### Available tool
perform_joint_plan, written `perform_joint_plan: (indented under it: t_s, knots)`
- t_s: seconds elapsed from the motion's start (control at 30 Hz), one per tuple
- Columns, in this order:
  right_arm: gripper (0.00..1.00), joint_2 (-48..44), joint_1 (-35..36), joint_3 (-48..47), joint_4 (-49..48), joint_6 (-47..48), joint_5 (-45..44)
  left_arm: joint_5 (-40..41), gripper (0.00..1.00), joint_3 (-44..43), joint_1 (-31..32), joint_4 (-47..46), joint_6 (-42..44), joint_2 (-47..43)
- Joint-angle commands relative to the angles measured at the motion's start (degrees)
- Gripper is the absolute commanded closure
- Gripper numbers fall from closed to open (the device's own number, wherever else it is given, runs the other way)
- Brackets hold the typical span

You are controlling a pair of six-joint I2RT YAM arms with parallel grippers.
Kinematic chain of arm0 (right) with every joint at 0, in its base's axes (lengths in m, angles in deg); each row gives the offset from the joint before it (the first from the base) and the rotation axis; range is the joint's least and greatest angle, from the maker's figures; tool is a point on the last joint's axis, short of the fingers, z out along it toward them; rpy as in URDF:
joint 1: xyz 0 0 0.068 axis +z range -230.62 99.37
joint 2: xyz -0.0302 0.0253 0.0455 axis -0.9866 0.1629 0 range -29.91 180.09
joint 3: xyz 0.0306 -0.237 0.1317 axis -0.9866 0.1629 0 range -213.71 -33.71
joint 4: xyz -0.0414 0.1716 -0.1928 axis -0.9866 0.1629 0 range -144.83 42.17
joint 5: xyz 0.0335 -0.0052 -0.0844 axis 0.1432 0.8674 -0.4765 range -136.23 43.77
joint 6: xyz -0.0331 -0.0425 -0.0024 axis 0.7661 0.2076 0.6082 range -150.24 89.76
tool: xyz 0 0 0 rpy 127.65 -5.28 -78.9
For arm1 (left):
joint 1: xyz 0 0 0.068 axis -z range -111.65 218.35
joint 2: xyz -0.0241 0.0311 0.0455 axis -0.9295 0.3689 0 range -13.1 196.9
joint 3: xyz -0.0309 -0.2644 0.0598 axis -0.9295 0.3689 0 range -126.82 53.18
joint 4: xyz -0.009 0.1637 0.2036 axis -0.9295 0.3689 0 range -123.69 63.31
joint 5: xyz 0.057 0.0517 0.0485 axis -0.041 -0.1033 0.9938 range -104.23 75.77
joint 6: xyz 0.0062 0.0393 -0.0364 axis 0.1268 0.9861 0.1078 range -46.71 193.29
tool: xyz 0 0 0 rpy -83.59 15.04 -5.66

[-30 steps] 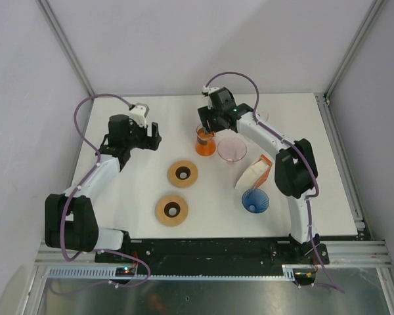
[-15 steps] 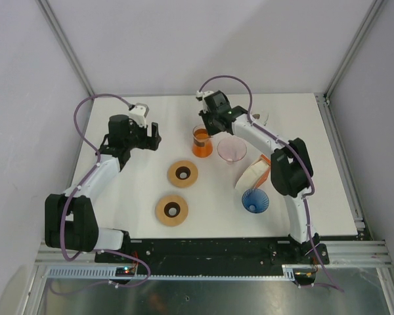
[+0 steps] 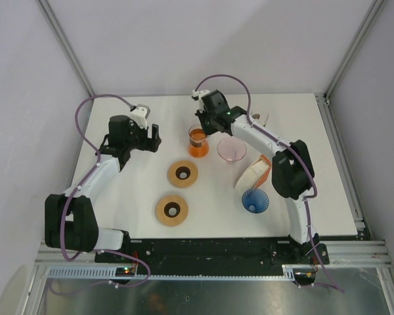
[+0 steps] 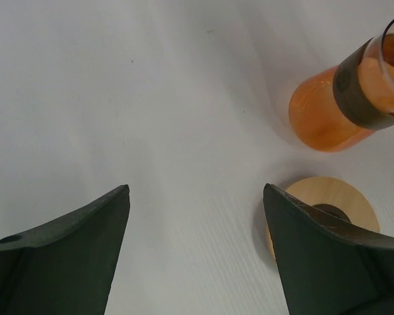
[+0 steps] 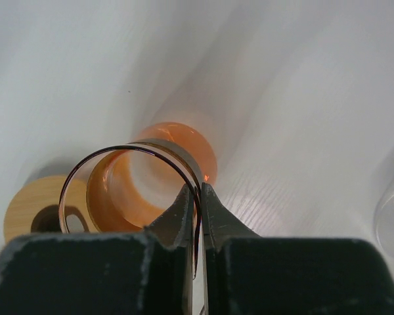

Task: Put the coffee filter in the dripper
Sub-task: Pick up the coffee server from the center of the board, then place the coffee server at the center of the board.

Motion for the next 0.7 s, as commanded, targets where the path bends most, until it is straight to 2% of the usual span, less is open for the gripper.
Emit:
perform_joint_plan:
  t_s: [0.0, 0.13, 0.27, 0.4, 0.67]
  knots:
    - [1.0, -9.1, 0.5, -2.3, -2.9, 0.4, 0.5, -2.2, 0.14, -1.0, 0.1, 1.5, 2.5, -2.0]
    - [1.0, -13.5, 1.1, -1.9, -1.8, 0.1, -0.1, -3.7, 0.14, -0.4, 1.9, 3.1, 4.2, -1.1]
    - [1.0, -19.9, 3.4, -0.1, 1.6, 0.8, -1.1, -1.5, 0.15, -0.8, 5.0, 4.6, 5.4, 1.1]
    - [1.0, -27.4, 7.2, 7.3, 3.7, 0.9, -3.4, -0.6, 0.17, -2.4, 7.1, 4.8, 4.4, 4.6]
    - [1.0, -40.8, 14.1, 26.0, 3.5, 0.9, -3.7, 2.4, 0.11, -2.9, 14.2, 4.8, 8.2, 9.9]
